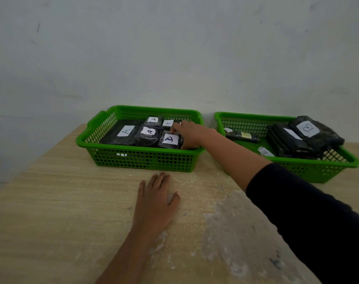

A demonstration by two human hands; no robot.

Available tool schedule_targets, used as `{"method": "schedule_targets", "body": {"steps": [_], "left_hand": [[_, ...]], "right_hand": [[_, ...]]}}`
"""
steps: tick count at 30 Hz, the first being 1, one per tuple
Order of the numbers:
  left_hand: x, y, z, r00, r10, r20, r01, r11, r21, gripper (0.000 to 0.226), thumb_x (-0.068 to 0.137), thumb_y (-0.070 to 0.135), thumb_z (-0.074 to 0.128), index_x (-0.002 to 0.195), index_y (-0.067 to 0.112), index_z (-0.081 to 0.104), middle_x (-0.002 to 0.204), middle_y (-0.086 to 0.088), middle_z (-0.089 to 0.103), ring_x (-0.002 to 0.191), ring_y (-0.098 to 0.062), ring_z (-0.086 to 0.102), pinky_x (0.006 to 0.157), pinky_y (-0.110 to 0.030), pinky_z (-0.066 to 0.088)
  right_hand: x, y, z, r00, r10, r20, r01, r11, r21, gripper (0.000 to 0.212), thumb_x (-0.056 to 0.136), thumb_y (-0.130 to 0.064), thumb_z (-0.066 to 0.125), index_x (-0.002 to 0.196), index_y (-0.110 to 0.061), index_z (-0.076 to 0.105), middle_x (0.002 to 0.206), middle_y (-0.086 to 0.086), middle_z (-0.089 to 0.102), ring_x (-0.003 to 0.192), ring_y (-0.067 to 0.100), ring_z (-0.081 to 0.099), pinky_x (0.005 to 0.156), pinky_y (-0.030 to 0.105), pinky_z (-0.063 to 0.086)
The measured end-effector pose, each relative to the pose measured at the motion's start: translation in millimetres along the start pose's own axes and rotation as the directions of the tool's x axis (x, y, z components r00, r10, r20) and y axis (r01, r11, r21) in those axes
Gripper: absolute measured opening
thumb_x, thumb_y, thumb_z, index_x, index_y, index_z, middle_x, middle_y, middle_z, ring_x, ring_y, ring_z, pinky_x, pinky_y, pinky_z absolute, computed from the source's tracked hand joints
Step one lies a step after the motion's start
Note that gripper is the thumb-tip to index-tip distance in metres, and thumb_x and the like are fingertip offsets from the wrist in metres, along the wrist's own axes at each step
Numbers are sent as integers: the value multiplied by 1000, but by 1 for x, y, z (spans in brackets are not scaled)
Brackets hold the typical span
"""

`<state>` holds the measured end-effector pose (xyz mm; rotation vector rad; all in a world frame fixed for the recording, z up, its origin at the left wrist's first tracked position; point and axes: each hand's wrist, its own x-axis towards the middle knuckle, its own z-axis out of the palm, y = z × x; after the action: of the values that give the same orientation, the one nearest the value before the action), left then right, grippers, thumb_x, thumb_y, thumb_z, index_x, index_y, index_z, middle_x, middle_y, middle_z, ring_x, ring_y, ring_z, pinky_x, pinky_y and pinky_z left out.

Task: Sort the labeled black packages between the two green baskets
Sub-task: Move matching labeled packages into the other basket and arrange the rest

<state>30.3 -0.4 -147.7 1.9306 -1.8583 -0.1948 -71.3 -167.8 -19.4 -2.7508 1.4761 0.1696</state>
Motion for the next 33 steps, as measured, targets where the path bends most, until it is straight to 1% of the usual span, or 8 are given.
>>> {"method": "schedule_targets", "body": {"steps": [7,12,17,21,23,25,29,33], "left_hand": [[0,0,0,1000,-5,-3,5,1000,-2,61,94,48,32,149,25,19,160,8,15,147,-10,6,122,-39,-2],[0,0,-1,1000,-13,10,13,1000,-7,62,94,49,31,150,25,17,160,8,12,148,-10,3,122,-39,-4],[-1,0,-1,1000,-9,13,9,1000,-9,62,95,48,32,150,25,17,160,8,12,148,-10,3,122,-38,-4],[0,-1,0,1000,-8,21,8,1000,-1,61,95,48,31,150,26,17,161,8,11,148,-10,3,121,-38,-4],[0,-1,0,1000,-12,29,12,1000,3,62,95,48,31,150,26,16,161,8,10,148,-10,2,121,-38,-3],[1,-1,0,999,-19,38,19,1000,10,62,95,48,31,150,25,16,161,8,9,148,-10,2,122,-39,-3],[2,2,-2,999,-23,34,22,999,28,61,96,46,33,150,25,17,161,7,11,148,-11,5,121,-40,-1],[1,2,-3,999,-22,28,21,999,35,61,96,46,35,150,25,18,161,7,13,148,-11,7,121,-39,1]], "right_hand": [[4,3,-11,982,-23,185,9,997,78,84,83,-42,64,150,-28,16,154,11,24,135,35,37,108,50,37],[6,-5,4,998,-23,56,14,987,161,71,86,-25,66,146,-23,27,148,14,31,130,36,41,102,45,43],[-7,2,-19,996,-72,50,57,965,256,76,82,-35,70,146,-20,31,147,10,40,130,28,45,107,38,39],[-31,37,-60,981,-32,-192,104,920,378,40,90,-21,60,127,-9,56,125,12,61,108,20,59,89,27,43],[-41,69,-70,964,84,-252,4,943,333,28,91,-17,56,113,-3,66,114,14,69,96,23,65,83,27,45],[-51,103,-65,964,207,-168,-161,954,255,27,91,-18,55,109,-1,68,109,15,71,94,28,66,81,30,48],[-69,140,-12,912,331,242,-376,910,172,38,91,-21,58,128,-16,57,113,12,61,91,29,63,79,35,54],[-76,154,34,957,251,147,-287,894,344,41,90,-21,61,130,-24,54,136,10,50,109,23,55,89,30,44]]}}
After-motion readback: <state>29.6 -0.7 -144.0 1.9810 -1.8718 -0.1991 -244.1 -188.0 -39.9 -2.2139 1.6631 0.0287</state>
